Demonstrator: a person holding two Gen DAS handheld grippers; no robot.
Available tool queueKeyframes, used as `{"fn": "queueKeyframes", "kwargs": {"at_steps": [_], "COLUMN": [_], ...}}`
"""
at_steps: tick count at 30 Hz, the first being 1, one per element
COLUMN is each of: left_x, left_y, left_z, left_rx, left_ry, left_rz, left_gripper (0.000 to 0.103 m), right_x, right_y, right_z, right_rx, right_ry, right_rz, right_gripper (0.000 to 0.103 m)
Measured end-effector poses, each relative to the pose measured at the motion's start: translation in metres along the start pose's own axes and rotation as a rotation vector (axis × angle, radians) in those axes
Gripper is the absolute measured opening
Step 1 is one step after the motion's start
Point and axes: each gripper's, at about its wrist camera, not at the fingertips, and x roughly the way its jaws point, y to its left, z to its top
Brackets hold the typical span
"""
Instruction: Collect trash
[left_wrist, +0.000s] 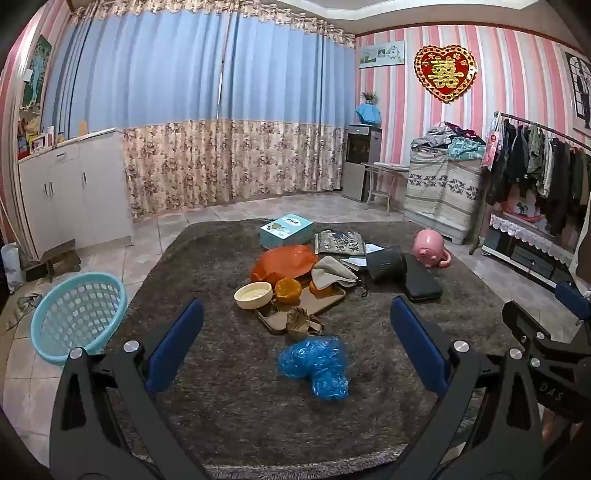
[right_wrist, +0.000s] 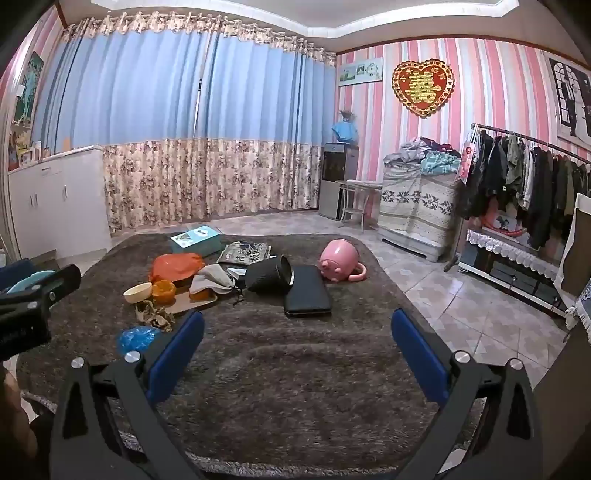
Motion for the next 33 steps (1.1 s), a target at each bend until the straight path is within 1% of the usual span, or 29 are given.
{"fn": "queueKeyframes", "kwargs": {"at_steps": [13, 14, 22, 25, 33], "left_x": [-0.003, -0.002, -0.003, -0.003, -0.003], "left_y": [0.010, 0.004, 0.007, 0.007, 0.012], "left_z": [-0.001, -0.001, -0.001, -0.001, 0.001], "left_rx": [0.012, 0.016, 0.015, 0.015, 0.014], "left_ry": [0.003, 0.001, 0.000, 0.000, -0.001], "left_rz": [0.006, 0.009, 0.011, 0.011, 0.014], "left_gripper": [0.098, 0.098, 0.098, 0.098, 0.098], "right_x": [-0.001, -0.001, -0.001, -0.006, -0.005], "right_y": [-0.003, -0.001, -0.002, -0.001, 0.001], "right_z": [0.002, 0.000, -0.001, 0.005, 0.007], "right_rx": [0.009, 0.006, 0.009, 0.005, 0.004], "right_ry": [-0.005, -0.008, -0.011, -0.016, -0.015], "right_rz": [-0.002, -0.005, -0.005, -0.007, 0.000], "right_gripper": [0.099, 0.099, 0.099, 0.099, 0.099]}}
